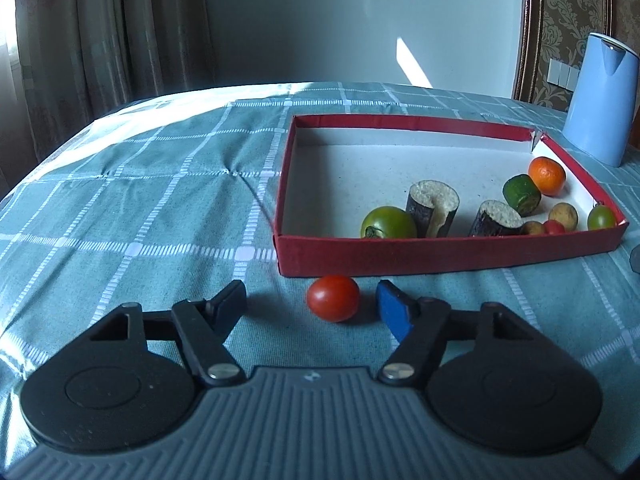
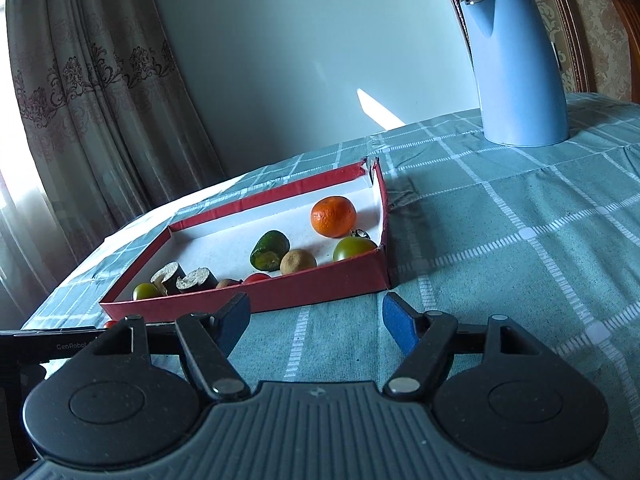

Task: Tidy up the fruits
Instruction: 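Move the left gripper to the red cherry tomato and close on it, then carry the cherry tomato into the tray and open the left gripper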

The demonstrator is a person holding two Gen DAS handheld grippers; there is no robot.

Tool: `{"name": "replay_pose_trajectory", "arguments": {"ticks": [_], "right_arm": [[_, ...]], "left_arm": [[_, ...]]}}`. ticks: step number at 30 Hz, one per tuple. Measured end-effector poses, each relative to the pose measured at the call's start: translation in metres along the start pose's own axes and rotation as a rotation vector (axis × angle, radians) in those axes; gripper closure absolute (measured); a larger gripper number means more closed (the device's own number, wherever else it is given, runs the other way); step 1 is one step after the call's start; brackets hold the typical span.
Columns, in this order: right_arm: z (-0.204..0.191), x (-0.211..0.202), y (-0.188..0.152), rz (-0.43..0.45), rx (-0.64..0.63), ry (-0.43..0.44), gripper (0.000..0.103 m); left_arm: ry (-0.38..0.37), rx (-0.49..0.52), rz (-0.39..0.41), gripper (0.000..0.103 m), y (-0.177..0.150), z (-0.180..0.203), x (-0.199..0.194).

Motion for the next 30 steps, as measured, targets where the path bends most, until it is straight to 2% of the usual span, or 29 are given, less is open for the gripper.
{"name": "replay_pose_trajectory", "arguments": {"ticks": [1,3,4,6,8,9,18,30], "right_arm": [[0.0,0.0,0.0,-0.002,0.002,0.001,0.03],[0.001,0.001,0.0,-0.006,0.008,0.005,0.03],[0.001,0.002,0.0,-0.008,0.009,0.004,0.03],[0.0,0.002,0.0,-0.01,0.008,0.004,0.031],[0.001,0.002,0.0,-0.01,0.01,0.003,0.03],[0.001,0.002,0.0,-0.01,0.011,0.003,0.03],[0.003,0.001,0.0,-0.004,0.027,0.003,0.03],[0.004,0.002,-0.001,-0.013,0.026,-0.001,0.03]], "left_arm": [[0.001,0.004,0.004,0.038,0.001,0.002,0.0],[-0.002,0.017,0.013,0.053,0.002,0.006,-0.001],[-0.002,0.024,0.017,0.056,0.003,0.009,-0.001],[-0.006,0.036,0.021,0.068,0.003,0.014,-0.002],[0.008,0.052,0.028,0.072,0.003,0.019,-0.002],[0.025,0.06,0.032,0.078,0.003,0.02,-0.003],[0.042,0.045,0.046,0.078,0.0,0.021,-0.011],[0.055,0.051,0.146,0.078,0.026,0.032,-0.039]]}}
Point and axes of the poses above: each gripper's, at about its wrist camera, not at the fingertips, and x roughly the way its jaws point, z to its right, y to its top, the point moved 8 cm from there along x, roughly the way its jaws point, and after that the axes turned 4 degrees about -z, right-handed, at the moved point
